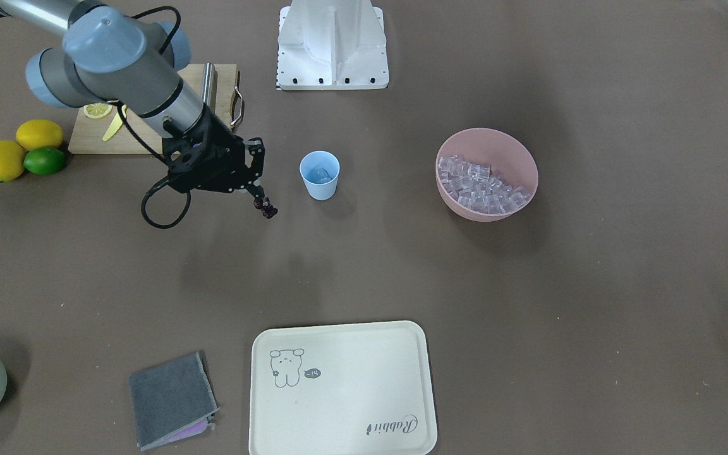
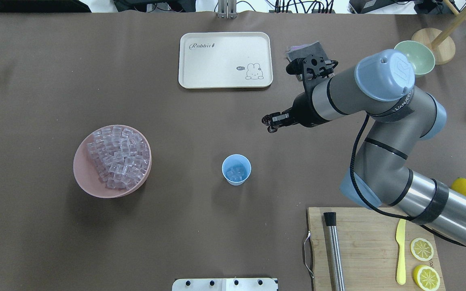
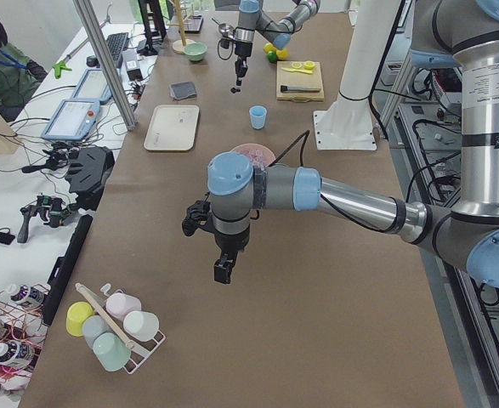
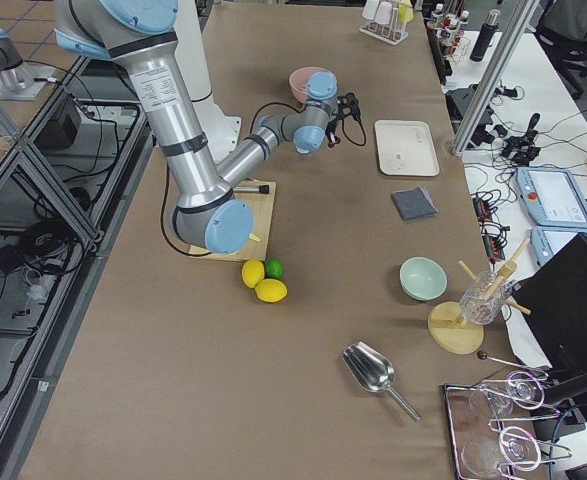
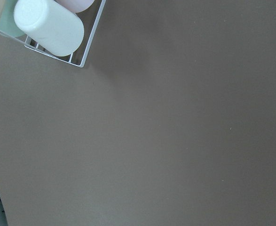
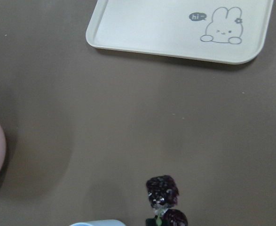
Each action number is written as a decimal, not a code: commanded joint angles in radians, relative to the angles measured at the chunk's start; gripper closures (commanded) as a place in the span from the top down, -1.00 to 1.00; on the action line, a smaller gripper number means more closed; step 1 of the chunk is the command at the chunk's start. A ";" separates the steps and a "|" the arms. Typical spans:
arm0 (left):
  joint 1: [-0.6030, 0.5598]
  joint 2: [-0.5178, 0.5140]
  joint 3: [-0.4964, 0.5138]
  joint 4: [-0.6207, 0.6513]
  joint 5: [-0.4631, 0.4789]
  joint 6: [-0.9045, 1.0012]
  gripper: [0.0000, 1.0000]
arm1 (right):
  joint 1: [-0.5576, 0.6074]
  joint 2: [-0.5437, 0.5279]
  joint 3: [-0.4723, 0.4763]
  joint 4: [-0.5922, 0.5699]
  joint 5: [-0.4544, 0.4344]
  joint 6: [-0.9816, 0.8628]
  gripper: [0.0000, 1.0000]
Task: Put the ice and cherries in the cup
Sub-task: 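Carry the cherries with the right gripper over the light-blue cup, then lower the cherries into the cup and open the right gripper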
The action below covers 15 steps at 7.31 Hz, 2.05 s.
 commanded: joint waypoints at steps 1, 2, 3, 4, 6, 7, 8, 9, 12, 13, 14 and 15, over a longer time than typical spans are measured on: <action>0.000 0.001 0.005 0.001 -0.005 0.000 0.96 | -0.070 0.083 0.061 -0.114 -0.065 0.061 -1.00; 0.000 0.001 0.003 -0.001 -0.005 0.000 0.96 | -0.099 0.100 0.061 -0.120 -0.097 0.063 -1.00; 0.000 0.001 0.005 0.001 -0.005 0.000 0.96 | -0.121 0.119 0.061 -0.164 -0.123 0.065 -1.00; 0.000 0.001 0.003 0.001 -0.007 0.000 0.96 | -0.148 0.148 0.061 -0.235 -0.175 0.075 -1.00; 0.000 0.001 0.009 0.001 -0.007 0.000 0.96 | -0.170 0.134 0.054 -0.274 -0.222 0.085 -1.00; 0.000 0.001 0.009 0.001 -0.007 0.000 0.96 | -0.178 0.129 0.053 -0.287 -0.229 0.085 -1.00; 0.000 0.001 0.011 0.001 -0.007 0.000 0.96 | -0.201 0.137 0.053 -0.295 -0.261 0.085 -1.00; 0.000 0.001 0.012 0.001 -0.007 0.000 0.96 | -0.221 0.133 0.051 -0.295 -0.278 0.085 -1.00; 0.000 0.001 0.017 0.001 -0.007 0.000 0.96 | -0.247 0.105 0.053 -0.295 -0.280 0.086 -0.33; 0.000 0.001 0.017 0.001 -0.007 0.000 0.96 | -0.270 0.099 0.054 -0.295 -0.322 0.094 0.98; 0.000 0.001 0.017 0.001 -0.007 0.000 0.96 | -0.296 0.097 0.051 -0.295 -0.361 0.103 1.00; 0.000 0.001 0.015 0.001 -0.007 0.000 0.96 | -0.300 0.099 0.054 -0.307 -0.354 0.103 1.00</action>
